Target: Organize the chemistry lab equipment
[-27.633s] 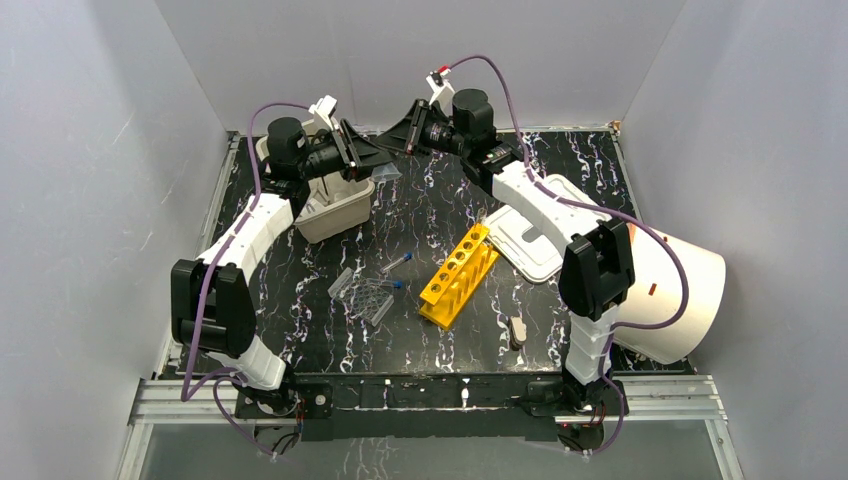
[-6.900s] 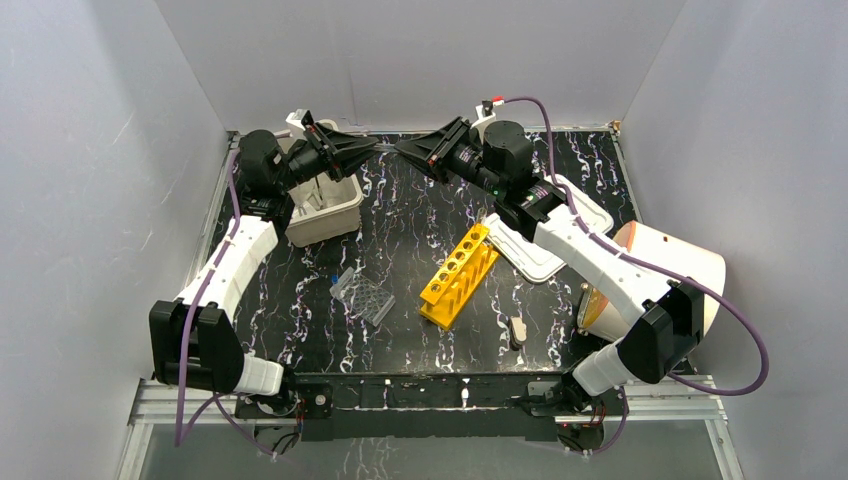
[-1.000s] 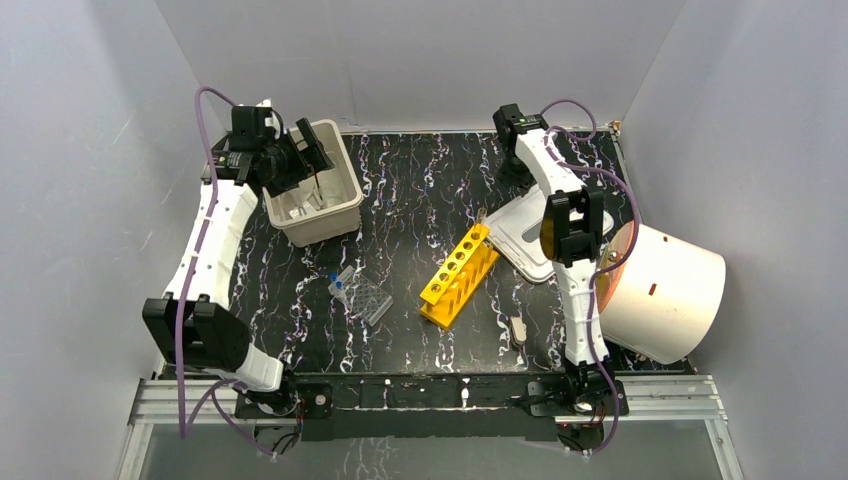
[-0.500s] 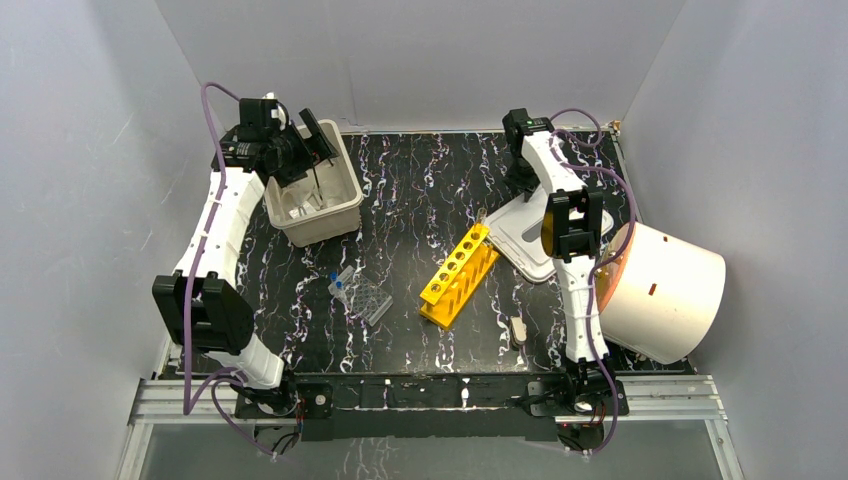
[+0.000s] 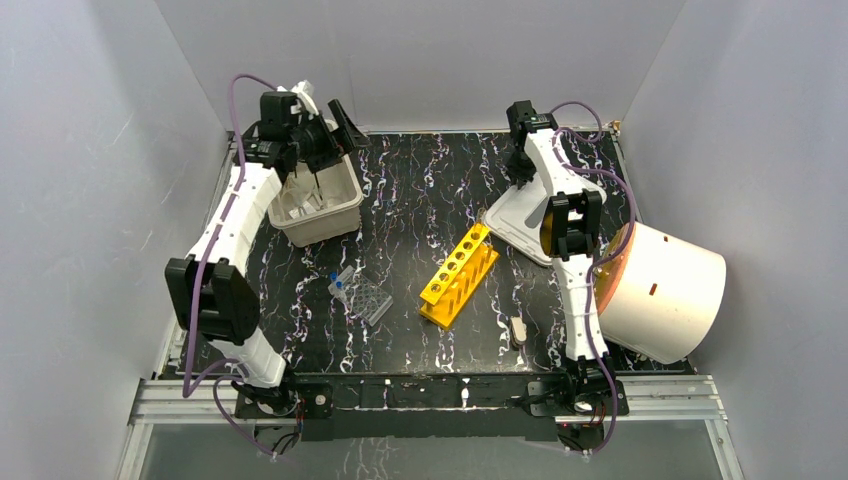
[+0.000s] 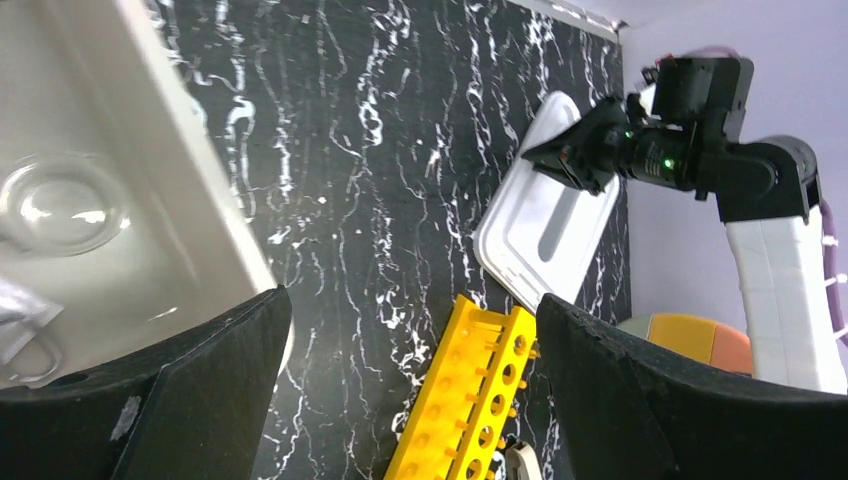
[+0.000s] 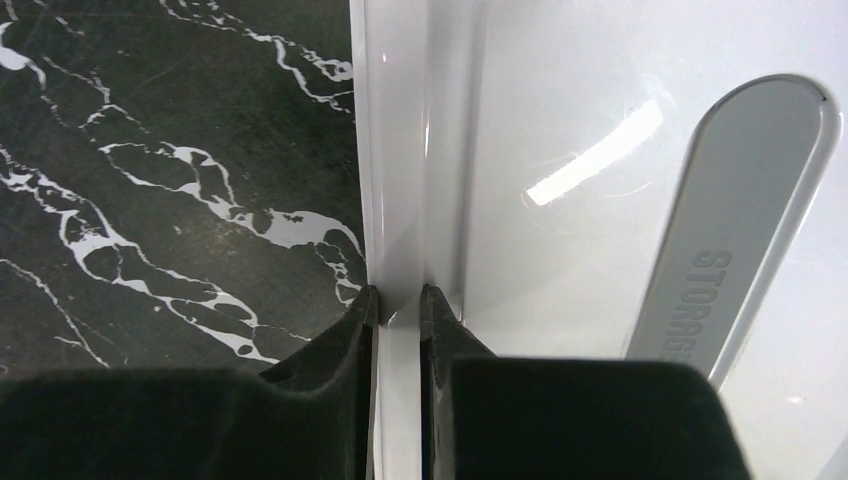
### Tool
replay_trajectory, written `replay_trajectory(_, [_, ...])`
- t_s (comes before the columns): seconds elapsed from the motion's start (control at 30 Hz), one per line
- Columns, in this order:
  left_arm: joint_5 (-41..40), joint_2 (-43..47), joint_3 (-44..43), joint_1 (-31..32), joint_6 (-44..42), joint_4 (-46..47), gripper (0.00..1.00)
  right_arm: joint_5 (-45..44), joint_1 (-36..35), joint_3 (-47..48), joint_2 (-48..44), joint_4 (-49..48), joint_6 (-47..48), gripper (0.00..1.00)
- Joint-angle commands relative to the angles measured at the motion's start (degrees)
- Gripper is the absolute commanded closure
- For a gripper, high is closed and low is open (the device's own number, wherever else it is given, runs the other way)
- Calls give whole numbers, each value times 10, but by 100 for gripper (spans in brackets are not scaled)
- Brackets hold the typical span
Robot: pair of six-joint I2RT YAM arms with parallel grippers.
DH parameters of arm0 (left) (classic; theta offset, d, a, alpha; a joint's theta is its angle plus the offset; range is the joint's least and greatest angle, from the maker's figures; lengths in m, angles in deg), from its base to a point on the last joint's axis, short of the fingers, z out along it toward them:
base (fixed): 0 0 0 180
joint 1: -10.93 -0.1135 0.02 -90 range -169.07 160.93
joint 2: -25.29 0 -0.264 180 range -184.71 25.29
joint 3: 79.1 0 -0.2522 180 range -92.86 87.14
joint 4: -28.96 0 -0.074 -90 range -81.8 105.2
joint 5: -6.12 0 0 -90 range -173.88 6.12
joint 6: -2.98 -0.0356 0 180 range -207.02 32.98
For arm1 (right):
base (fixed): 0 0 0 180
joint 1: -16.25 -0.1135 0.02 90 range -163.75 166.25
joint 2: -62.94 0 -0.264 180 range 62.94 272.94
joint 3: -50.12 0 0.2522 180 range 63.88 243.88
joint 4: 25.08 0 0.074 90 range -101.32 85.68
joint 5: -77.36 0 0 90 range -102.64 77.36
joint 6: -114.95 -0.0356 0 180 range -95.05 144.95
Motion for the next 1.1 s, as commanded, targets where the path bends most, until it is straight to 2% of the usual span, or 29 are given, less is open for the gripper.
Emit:
replay_trajectory(0.0, [57, -19, -19, 24, -9, 64, 8, 15, 0, 6, -49, -41, 22, 96])
replay_trajectory(0.27, [114, -79, -14, 65, 4, 140, 7, 118, 0, -167, -210, -252, 57, 97])
replay_trajectory(0.43, [153, -136, -51, 92, 20, 144, 8, 192, 0, -182, -242, -282, 59, 96])
replay_trajectory(0.7, [167, -190, -73, 138, 29, 183, 8, 309, -2, -270, -296, -388, 35, 95])
replay_trajectory(0.93, [190, -211, -78, 160, 45, 226, 8, 354, -19, -284, -300, -429, 26, 95])
replay_trajectory(1.07, [187, -203, -51, 165, 61, 244, 9, 373, -28, -286, -296, -455, 14, 95])
